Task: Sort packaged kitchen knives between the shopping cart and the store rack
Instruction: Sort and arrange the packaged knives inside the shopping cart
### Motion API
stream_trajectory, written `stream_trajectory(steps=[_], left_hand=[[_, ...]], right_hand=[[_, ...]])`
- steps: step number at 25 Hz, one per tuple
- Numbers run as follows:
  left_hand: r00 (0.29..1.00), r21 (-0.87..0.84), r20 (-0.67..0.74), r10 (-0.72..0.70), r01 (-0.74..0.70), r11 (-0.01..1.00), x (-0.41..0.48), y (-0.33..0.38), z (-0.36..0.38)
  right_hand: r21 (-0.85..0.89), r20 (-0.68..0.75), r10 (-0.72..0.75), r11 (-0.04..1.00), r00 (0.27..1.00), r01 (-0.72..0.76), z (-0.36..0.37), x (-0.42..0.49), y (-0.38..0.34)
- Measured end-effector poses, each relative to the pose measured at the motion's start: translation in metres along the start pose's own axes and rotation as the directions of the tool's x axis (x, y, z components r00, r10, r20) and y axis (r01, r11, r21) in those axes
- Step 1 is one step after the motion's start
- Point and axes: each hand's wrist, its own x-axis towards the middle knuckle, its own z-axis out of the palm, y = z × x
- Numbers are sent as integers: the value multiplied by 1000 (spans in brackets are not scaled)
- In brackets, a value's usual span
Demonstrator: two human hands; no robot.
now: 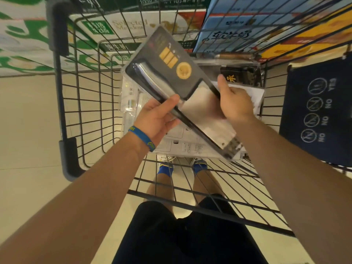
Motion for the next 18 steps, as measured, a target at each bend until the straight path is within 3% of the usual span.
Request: stream_trajectory(steps=[2,5,8,10,12,13,15,18], left_hand=[[993,4,119,12,-13,1000,-9,2,13],[969,-3,192,158,-160,987,-24,12,33],[946,60,199,255,-271,961,-36,38,43],[970,326,144,195,-233,916,-50,52,45],[985,636,77,155,-168,754,-66,56,40],[984,712,79,161,-169,682,-74,56,35],[974,812,93,205,-194,550,-97,64,27],[930,890,164,329,-283,357,-126,93,23]], right_hand=[[187,-25,-98,977,995,100,-4,-16,-11],[413,-85,-276,865,957,286,-11,-48,-30],[647,-85,-202,734,976,208,-31,-72,-50],[768,-33,-73,637,997,72,-44,-89,-61],[825,30,80,561,996,-70,-57,-104,-74],[847,63,133,516,989,-123,-64,-111,-80],[901,145,171,385,974,-202,-83,-128,-91],[949,245,110,178,963,-261,-113,-148,-102]])
